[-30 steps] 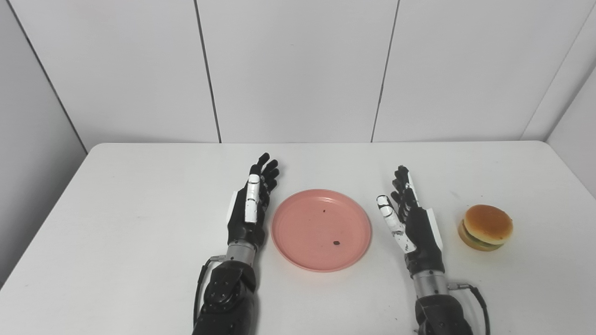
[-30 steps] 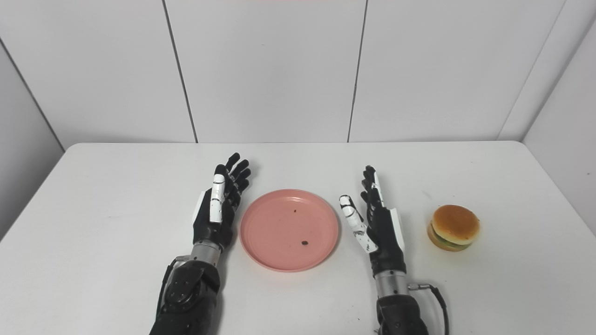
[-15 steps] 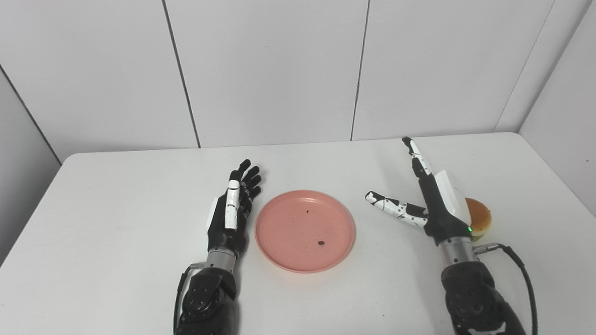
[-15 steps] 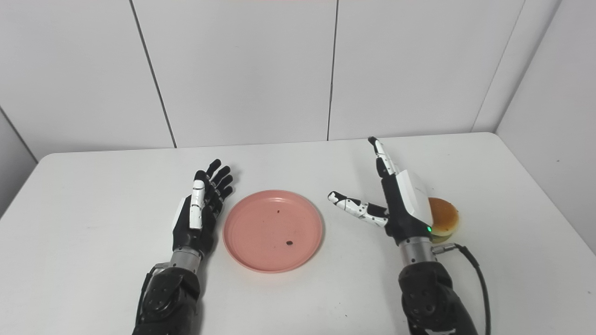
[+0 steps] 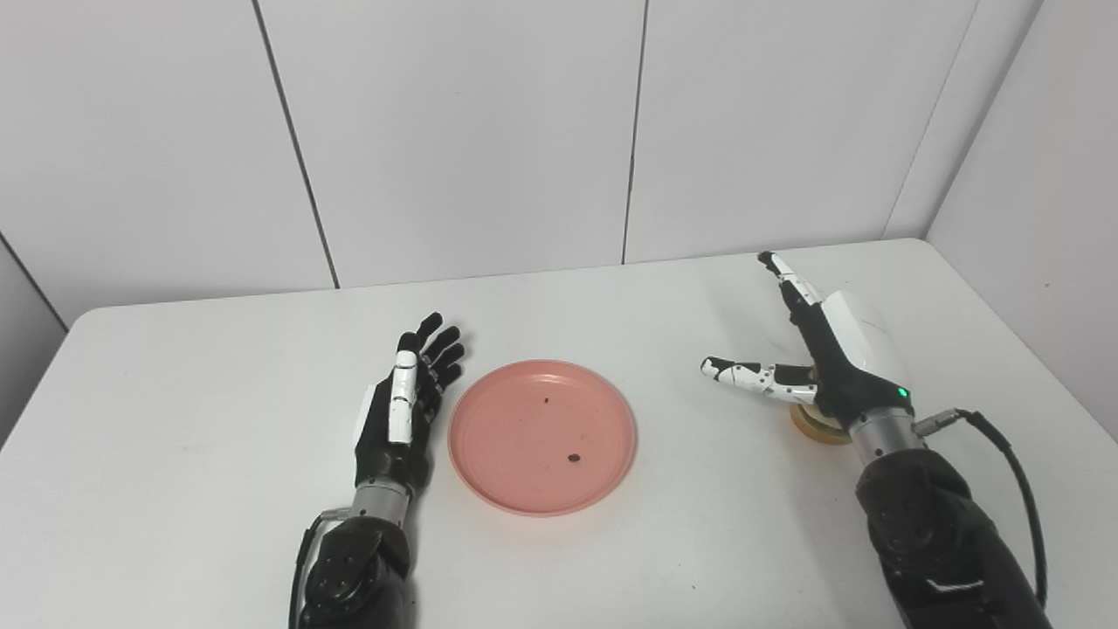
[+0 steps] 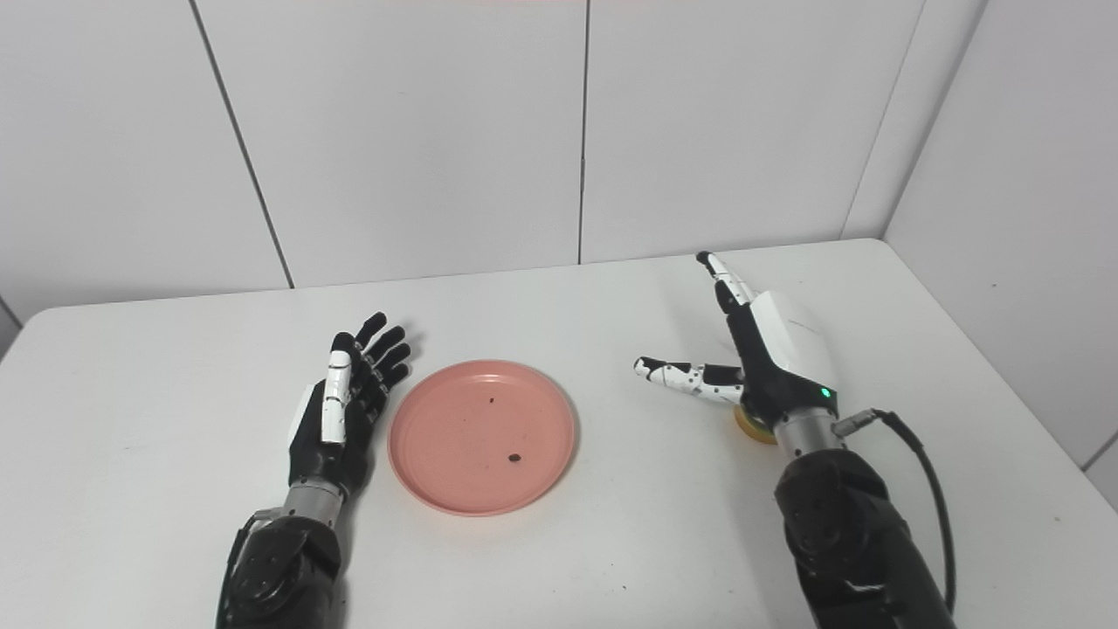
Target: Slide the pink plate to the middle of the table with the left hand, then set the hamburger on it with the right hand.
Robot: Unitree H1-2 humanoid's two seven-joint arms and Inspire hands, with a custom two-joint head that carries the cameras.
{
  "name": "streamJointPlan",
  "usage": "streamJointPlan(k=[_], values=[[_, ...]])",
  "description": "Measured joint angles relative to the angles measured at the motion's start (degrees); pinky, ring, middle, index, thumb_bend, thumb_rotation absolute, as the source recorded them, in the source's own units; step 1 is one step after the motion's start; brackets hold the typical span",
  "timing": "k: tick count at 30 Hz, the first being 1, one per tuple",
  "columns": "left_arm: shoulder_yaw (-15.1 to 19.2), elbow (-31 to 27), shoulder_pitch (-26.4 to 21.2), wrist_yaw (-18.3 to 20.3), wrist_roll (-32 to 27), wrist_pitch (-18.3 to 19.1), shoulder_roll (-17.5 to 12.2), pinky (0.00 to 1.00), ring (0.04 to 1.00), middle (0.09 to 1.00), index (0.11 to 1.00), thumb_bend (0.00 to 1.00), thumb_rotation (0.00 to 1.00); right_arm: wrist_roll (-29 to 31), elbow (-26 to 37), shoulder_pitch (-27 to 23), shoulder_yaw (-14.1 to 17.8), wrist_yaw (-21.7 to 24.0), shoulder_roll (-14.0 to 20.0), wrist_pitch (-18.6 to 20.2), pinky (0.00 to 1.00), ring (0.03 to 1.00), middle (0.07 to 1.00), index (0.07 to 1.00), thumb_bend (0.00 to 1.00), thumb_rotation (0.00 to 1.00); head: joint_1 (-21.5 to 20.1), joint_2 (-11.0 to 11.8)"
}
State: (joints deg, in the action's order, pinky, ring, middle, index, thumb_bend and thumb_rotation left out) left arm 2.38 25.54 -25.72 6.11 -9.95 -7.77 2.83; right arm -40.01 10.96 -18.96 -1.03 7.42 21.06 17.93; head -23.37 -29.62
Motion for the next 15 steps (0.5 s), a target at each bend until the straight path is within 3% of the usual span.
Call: streamJointPlan(k=[4,15], values=[[0.19,-0.93,0.67,0.60,-0.10,0.44,-0.70,0.90,0.875,0.861,0.852,0.56,1.00,-3.13,0.13,-0.01,-0.18,1.63,2.08,2.74,0.81,0.887,0.903,0.917,0.79,0.48,-1.67,0.09],[0.74,-0.87,0.70,3.47,-2.22,1.30,-2.15,0.92,0.886,0.869,0.859,0.56,1.00,-6.23,2.06,-0.23,-0.32,8.45,4.71,8.22,0.73,0.850,0.899,0.915,0.93,0.54,-4.31,0.35]])
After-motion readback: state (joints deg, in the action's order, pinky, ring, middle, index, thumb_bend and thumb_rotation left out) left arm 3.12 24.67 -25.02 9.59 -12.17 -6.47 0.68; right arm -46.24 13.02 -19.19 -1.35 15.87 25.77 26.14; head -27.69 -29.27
